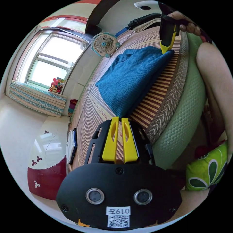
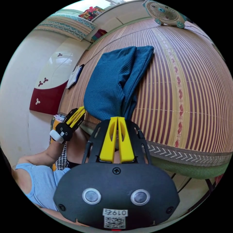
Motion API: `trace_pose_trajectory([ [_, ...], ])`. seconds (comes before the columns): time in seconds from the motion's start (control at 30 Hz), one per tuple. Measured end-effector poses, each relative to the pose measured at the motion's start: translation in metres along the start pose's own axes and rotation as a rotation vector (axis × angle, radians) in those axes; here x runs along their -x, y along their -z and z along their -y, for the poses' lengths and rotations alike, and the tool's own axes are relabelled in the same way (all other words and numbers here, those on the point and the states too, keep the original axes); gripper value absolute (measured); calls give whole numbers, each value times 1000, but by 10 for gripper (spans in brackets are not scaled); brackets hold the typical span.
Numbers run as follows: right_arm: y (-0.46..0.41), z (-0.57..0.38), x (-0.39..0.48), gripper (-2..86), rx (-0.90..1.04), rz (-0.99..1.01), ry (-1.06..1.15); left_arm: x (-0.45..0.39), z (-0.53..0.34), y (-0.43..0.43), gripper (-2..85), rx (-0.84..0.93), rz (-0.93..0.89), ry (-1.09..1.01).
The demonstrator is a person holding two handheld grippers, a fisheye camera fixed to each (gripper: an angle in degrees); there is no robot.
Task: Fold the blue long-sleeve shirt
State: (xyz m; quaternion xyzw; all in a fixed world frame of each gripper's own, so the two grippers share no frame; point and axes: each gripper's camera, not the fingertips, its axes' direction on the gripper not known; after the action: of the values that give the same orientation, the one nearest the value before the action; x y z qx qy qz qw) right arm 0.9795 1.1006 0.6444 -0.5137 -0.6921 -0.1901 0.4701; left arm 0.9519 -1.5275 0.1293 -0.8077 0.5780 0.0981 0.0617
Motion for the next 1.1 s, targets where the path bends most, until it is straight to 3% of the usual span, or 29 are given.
trace_pose_trajectory([
  [0.2,15,10,-11,37,-59,133,-4,40,2,10,4,-21,-7,13],
  [0.33,28,15,-25,72,-120,110,-51,79,-4,29,5,-102,-45,64],
  [0.43,31,23,-44,108,-177,141,-132,133,7,27,9,-81,-153,205],
  [0.6,12,55,-68,126,-211,174,-231,269,10,-37,25,-33,-671,722],
  [0.67,12,67,-72,119,-261,158,-248,293,18,-54,34,-10,-719,771],
  [0.93,-10,140,-89,106,-274,50,-266,330,54,-73,70,15,-703,726],
  [1.1,-46,162,-96,30,-216,18,-243,357,66,-76,73,7,-636,708],
])
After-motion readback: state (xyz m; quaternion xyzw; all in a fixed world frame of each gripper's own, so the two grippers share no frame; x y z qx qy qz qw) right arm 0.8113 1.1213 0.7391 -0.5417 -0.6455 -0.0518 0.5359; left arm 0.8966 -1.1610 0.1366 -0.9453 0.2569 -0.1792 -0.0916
